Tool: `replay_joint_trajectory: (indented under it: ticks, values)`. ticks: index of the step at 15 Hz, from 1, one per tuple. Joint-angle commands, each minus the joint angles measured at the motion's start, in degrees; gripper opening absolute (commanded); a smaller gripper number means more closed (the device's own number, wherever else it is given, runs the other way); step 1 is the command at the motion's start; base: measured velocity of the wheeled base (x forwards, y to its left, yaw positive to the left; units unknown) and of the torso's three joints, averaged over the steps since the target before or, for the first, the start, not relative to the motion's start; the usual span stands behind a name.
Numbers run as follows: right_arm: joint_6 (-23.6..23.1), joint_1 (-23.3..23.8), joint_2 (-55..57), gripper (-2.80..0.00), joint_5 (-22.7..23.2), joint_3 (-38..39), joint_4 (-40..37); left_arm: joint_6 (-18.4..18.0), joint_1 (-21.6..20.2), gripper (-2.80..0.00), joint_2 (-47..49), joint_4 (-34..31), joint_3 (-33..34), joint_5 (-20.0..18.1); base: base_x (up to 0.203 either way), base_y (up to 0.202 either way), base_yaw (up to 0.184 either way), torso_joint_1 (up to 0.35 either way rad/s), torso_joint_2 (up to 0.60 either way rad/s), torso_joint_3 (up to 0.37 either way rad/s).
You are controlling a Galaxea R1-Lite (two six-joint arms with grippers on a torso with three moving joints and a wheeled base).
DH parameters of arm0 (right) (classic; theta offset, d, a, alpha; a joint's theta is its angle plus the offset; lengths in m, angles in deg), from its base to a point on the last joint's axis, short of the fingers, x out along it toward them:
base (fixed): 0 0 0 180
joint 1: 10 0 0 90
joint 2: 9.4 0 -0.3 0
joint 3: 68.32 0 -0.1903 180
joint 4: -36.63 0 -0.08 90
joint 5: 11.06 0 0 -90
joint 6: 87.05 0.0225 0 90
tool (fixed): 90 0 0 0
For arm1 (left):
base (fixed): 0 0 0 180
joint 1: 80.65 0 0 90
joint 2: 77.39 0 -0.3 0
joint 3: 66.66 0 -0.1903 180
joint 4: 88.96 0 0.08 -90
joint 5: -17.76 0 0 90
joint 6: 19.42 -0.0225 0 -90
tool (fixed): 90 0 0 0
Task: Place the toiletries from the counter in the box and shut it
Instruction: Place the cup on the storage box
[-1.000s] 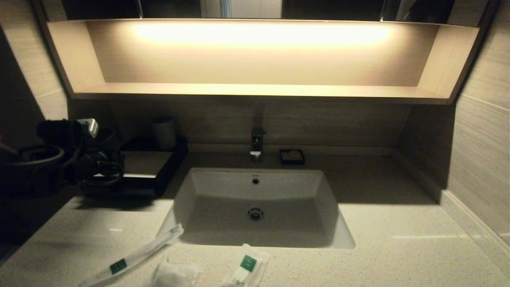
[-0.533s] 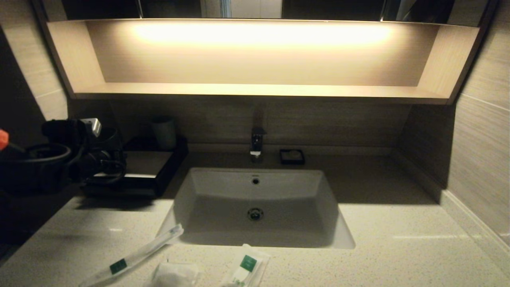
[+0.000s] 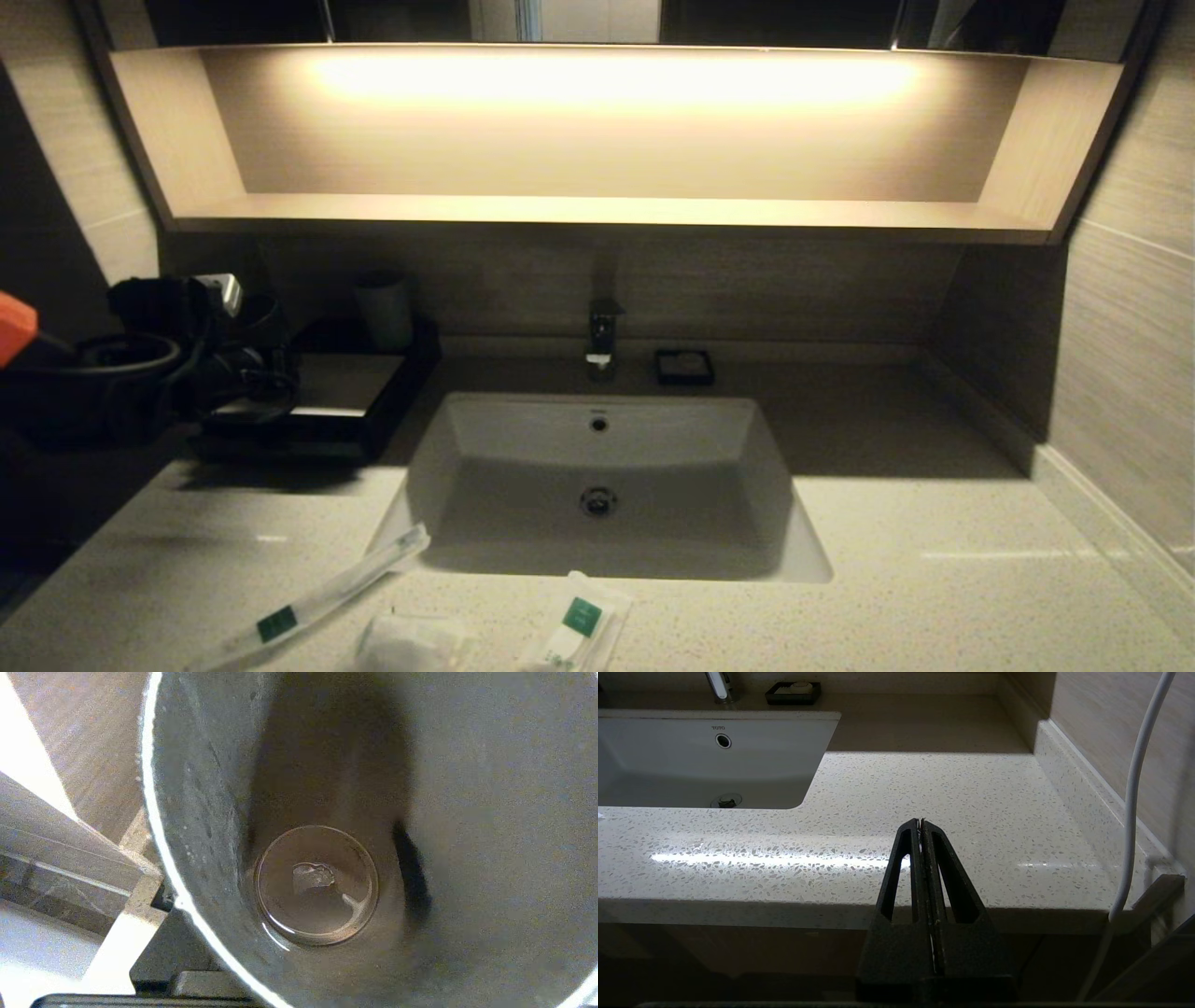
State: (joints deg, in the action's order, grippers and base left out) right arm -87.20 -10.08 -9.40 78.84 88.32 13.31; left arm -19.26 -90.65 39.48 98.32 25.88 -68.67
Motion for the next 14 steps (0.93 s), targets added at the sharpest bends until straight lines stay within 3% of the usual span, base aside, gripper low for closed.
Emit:
replay_joint_trajectory:
  ticks: [1, 14]
  values:
    - [0.0, 0.0, 0.0, -2.8, 0.0, 0.1, 0.0, 0.1, 0.0, -2.8, 0.6, 0.2, -0.4, 0.1, 0.0, 0.0, 0.0, 0.0, 0.0, 0.0]
    - [0.0, 0.0, 0.0, -2.8, 0.0, 0.1, 0.0, 0.5, -0.2, -2.8, 4.9, 0.9, -3.5, 0.1, 0.0, 0.0, 0.0, 0.0, 0.0, 0.0]
